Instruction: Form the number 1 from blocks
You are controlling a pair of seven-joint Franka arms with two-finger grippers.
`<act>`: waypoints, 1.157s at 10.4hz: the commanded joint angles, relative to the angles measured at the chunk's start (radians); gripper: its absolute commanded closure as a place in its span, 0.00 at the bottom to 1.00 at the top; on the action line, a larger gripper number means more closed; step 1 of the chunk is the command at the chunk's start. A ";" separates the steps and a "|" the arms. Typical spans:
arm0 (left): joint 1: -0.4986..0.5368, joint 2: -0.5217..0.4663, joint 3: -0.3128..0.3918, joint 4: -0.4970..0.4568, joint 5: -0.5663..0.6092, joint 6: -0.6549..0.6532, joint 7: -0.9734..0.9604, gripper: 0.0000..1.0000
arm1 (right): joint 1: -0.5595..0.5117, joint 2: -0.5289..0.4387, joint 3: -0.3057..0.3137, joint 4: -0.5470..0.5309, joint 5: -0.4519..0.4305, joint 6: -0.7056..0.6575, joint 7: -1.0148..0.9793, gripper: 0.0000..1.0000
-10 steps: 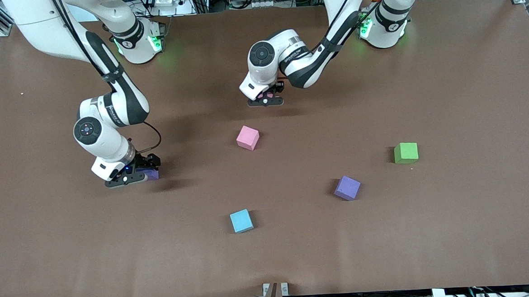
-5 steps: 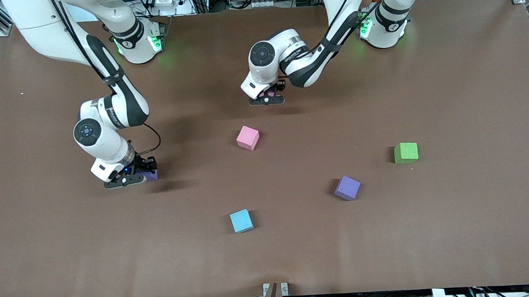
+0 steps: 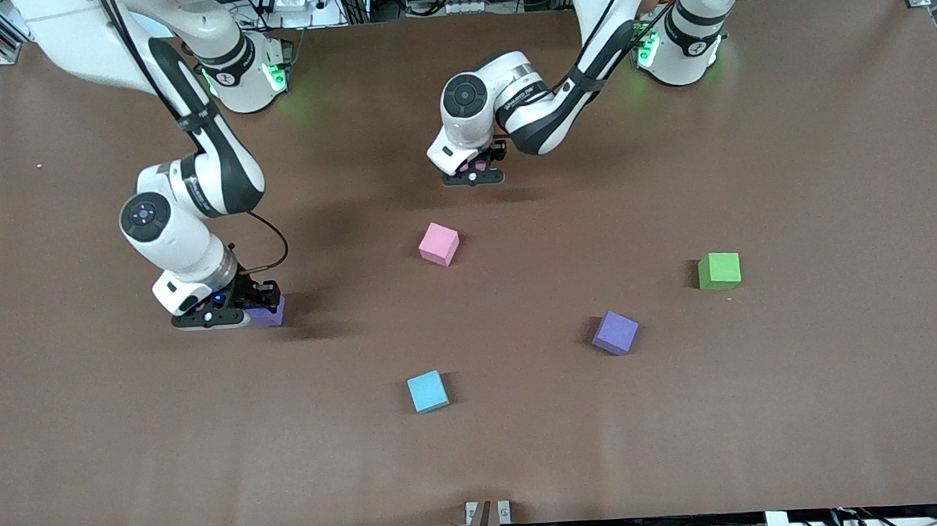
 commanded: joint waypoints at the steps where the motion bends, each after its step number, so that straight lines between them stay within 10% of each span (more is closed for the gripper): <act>1: 0.020 -0.038 -0.005 0.009 -0.004 -0.013 -0.013 0.00 | 0.045 -0.089 -0.011 -0.050 0.018 -0.023 0.115 0.46; 8: 0.304 -0.242 0.015 0.012 -0.004 -0.110 -0.003 0.00 | 0.380 -0.165 -0.008 -0.080 0.018 -0.100 0.526 0.46; 12: 0.329 -0.219 0.186 0.092 -0.006 -0.110 0.021 0.00 | 0.644 -0.123 -0.010 -0.047 0.003 -0.098 0.675 0.46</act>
